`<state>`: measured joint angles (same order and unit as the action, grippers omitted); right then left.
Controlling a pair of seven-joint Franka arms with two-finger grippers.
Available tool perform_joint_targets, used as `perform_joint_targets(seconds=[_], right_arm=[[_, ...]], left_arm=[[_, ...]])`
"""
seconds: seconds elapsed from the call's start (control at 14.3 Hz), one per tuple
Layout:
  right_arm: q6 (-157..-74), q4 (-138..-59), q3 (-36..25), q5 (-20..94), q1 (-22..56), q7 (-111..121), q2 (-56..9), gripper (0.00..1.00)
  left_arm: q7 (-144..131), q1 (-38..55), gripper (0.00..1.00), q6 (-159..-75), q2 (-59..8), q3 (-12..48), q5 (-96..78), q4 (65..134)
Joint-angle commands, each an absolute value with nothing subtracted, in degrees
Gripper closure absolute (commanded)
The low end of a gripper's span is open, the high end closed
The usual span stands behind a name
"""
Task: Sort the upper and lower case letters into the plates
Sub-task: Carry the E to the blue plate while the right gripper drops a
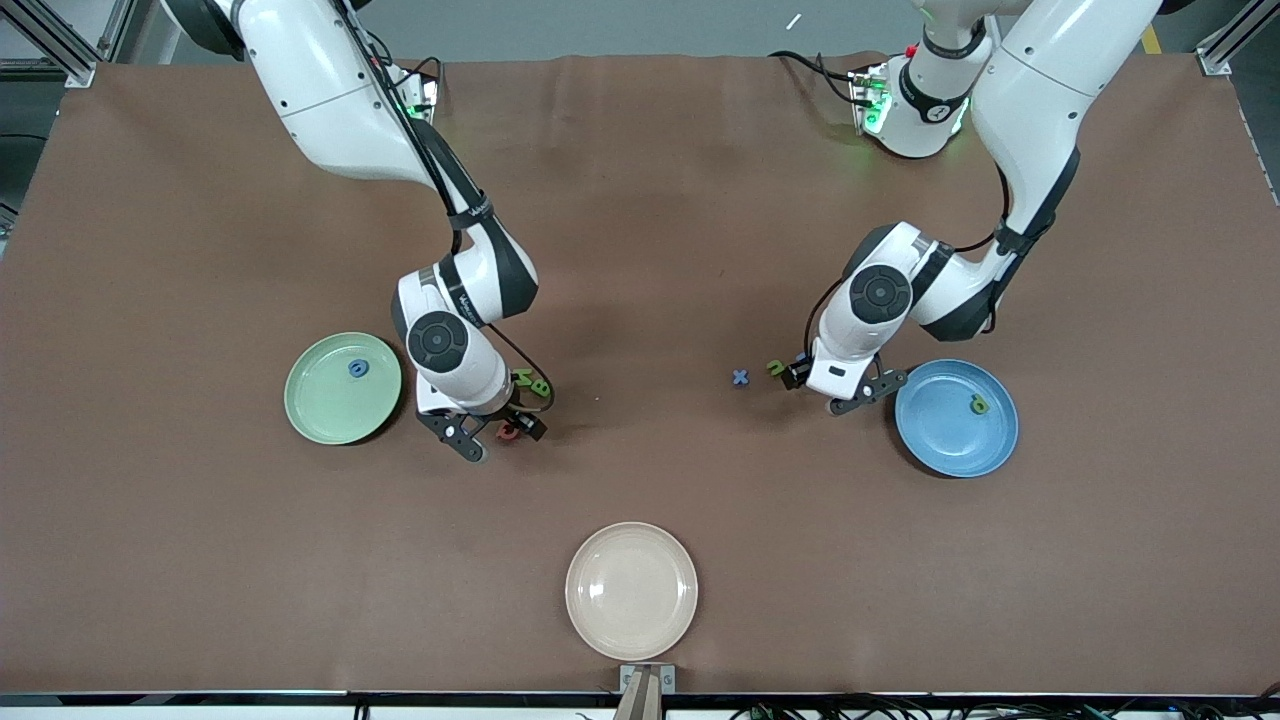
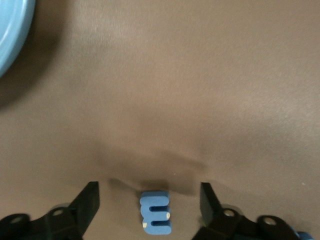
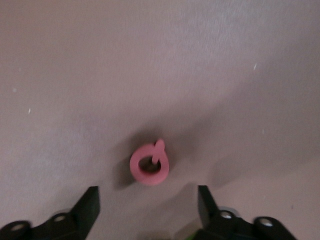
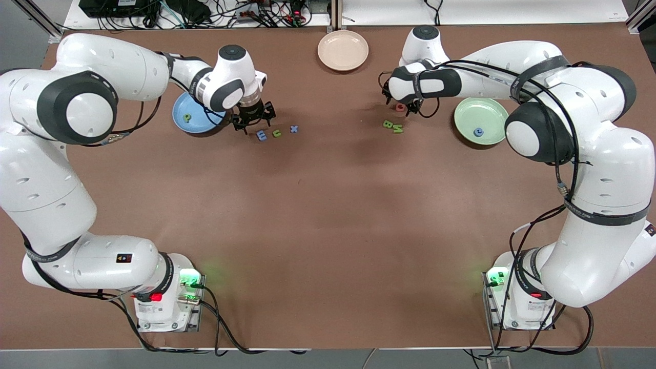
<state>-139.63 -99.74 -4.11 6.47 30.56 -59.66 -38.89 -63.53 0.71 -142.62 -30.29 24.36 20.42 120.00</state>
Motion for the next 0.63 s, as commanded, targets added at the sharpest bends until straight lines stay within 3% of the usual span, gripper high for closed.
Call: perform_joint_targets(seconds=[0.0,0.21,0.56], right_arm=[[-139.5,-97.6,-3.9,4.8,29.9,-60.7,-40.2,0.28],[-139.7,-97.3,-4.0,4.8,30.1,-60.8,-41.2,0.44],[-139.9,-97.3,-4.0,4.8,30.1,-60.7,-41.7,0.53]], left_arm=[[-65.7,0.8,0.25,-143.4,-29.4,24.7,21.7,121.4],[-65.7,0.7,0.42,-143.4,-29.4,25.1,21.7,122.1],[-66.4,0.9,0.69,-143.4,-29.4,25.1,21.7,122.1]])
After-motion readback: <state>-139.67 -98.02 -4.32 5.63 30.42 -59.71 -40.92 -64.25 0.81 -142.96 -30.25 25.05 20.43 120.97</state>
